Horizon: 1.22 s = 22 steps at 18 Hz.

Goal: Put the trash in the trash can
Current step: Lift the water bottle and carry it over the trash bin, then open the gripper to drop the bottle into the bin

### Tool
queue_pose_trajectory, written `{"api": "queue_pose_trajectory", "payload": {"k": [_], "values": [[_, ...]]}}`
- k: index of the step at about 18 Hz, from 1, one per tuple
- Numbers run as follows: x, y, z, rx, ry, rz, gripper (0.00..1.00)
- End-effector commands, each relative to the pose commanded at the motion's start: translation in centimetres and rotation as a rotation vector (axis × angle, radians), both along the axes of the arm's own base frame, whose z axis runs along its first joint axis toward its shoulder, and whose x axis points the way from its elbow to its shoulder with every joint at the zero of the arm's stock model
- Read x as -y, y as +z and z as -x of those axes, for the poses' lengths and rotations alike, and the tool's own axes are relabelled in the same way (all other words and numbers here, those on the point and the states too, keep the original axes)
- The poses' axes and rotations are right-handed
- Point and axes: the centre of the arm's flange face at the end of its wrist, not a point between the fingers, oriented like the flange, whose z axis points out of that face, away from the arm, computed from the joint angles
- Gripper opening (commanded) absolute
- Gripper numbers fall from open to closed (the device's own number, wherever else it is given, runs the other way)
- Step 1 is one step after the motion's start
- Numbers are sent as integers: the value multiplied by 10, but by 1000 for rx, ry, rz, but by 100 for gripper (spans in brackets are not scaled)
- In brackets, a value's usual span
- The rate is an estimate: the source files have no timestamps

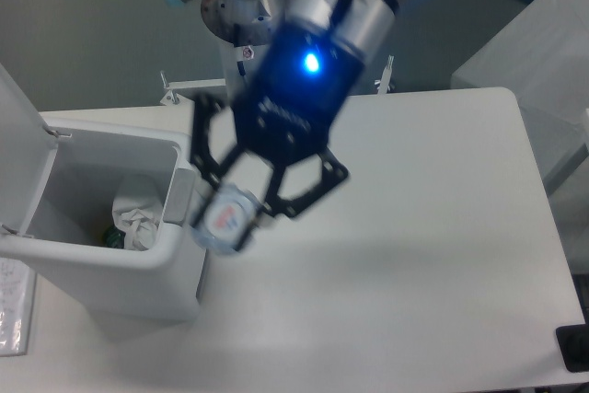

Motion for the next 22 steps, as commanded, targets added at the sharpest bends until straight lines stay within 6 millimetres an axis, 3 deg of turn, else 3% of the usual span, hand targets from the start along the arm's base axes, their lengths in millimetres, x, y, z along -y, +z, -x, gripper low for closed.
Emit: {"api": "queue_pose_trajectory", "payload": {"k": [3, 8, 13, 17, 20, 22], "values": [[6, -3, -29, 32, -47, -12, 6], [-15, -38, -66, 56, -121, 8, 7], [-26, -85, -72, 29, -157, 4, 7], [-23, -118, -75, 11, -190, 18, 8], [-20, -142, -79, -37, -233, 13, 17], [-19, -149, -80, -56, -247, 9, 32]]}}
